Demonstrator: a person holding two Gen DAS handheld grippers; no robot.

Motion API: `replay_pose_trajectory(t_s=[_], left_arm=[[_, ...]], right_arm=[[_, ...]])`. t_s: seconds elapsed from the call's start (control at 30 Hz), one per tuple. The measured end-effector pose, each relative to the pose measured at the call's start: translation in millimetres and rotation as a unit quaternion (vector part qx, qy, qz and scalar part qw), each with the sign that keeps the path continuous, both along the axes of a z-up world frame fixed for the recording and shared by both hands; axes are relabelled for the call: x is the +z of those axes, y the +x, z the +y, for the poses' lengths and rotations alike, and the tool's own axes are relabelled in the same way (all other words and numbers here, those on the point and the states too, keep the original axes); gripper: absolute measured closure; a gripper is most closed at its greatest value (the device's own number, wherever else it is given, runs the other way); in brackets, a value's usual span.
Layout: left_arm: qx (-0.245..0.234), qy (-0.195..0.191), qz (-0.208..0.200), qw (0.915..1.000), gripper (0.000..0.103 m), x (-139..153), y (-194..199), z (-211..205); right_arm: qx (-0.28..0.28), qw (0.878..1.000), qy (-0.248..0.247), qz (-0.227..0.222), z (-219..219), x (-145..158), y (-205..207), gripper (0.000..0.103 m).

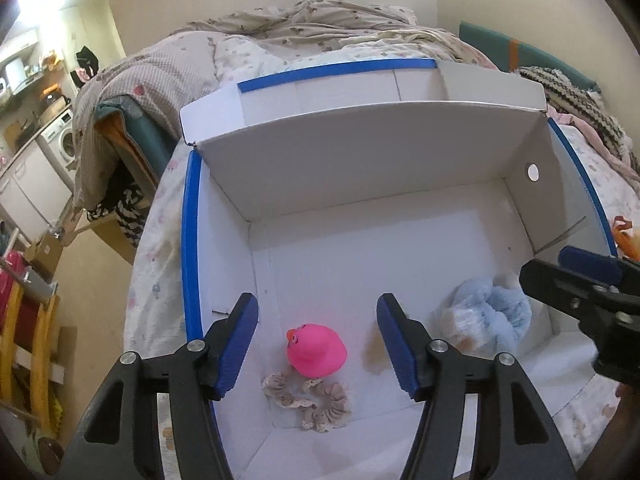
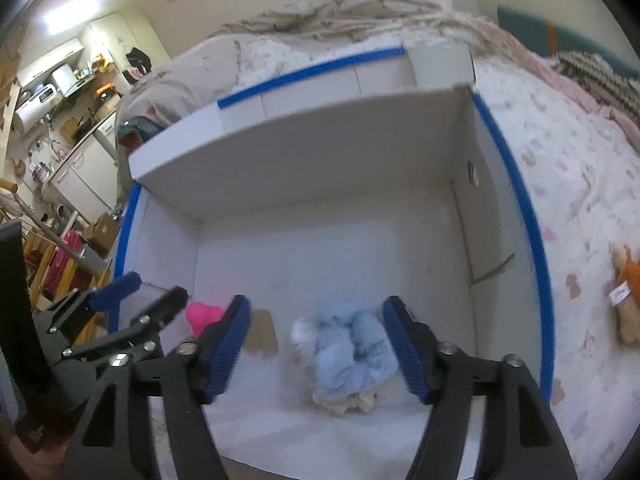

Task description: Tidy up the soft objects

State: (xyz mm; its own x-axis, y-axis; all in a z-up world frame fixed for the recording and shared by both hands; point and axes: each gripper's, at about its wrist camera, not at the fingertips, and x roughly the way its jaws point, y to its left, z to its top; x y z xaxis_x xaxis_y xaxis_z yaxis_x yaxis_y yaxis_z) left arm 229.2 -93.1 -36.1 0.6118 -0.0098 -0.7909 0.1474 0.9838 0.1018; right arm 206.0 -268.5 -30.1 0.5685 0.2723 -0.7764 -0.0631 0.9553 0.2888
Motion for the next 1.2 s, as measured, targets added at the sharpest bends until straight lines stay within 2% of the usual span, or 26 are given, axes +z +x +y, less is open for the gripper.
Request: replay_pose_trajectory(t_s=[0.03, 0.27, 0.7, 0.97, 1.2], left_arm=[[0.002, -0.002, 0.002, 1.0000, 0.044, -1, 0, 1], [0.014, -0.011, 0.012, 0.9998, 0.044, -2, 3, 6], [-0.002, 0.006, -0.010, 0.9999, 0.044, 10, -17, 4], [0.015, -0.023, 0.009, 0.9996, 0.044, 12, -41, 15], [0.022, -0.029, 0.019, 0.9991, 0.044, 11, -64, 21]], right_arm=[[-0.001, 1.000, 0.002, -0.005, 0, 2, -1, 0.017], [-0.004, 1.000, 0.015, -0.013, -3, 6, -1, 0.017], [-0.008, 1.000, 0.011, -0.008, -5, 6, -11, 0.017], [-0.008, 1.000, 0.006, -0.014, -8, 15, -35, 0.017], [-0.007, 1.000, 0.002, -0.003, -9, 9, -60, 0.017]])
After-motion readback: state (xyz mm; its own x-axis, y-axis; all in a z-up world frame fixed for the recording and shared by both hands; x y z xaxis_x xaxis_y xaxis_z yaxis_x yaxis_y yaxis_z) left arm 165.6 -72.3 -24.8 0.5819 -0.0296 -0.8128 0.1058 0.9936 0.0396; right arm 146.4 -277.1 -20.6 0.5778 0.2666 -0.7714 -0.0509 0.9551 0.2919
